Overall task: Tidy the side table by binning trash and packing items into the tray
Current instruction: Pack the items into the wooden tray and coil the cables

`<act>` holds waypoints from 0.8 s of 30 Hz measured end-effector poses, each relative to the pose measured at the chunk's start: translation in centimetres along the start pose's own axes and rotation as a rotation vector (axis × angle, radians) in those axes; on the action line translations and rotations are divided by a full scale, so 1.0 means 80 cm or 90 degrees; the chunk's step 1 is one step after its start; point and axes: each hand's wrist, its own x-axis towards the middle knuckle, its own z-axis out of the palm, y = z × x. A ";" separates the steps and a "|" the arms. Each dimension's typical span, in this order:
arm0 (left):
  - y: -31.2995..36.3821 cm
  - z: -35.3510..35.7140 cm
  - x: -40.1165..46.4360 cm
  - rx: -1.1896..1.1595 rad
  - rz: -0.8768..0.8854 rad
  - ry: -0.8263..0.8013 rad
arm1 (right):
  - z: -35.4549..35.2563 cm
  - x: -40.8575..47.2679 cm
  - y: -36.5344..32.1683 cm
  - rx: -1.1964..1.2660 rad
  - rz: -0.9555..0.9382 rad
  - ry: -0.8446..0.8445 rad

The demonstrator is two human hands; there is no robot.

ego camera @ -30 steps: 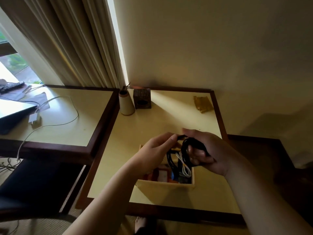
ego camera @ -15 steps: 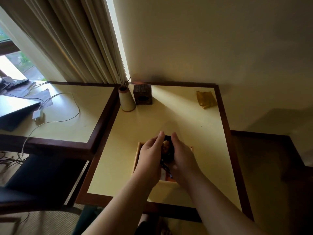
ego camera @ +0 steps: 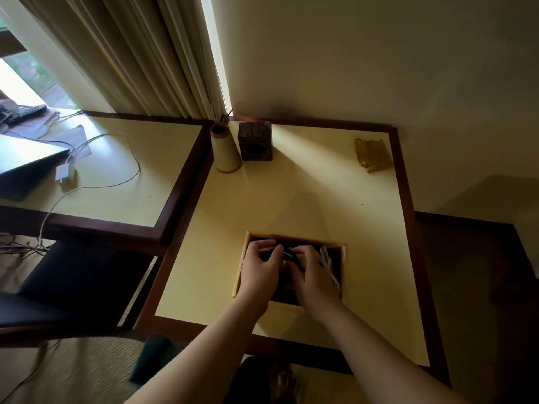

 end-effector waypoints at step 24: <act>-0.025 -0.098 0.030 0.576 0.311 0.000 | -0.023 -0.029 0.060 -0.141 -0.034 0.327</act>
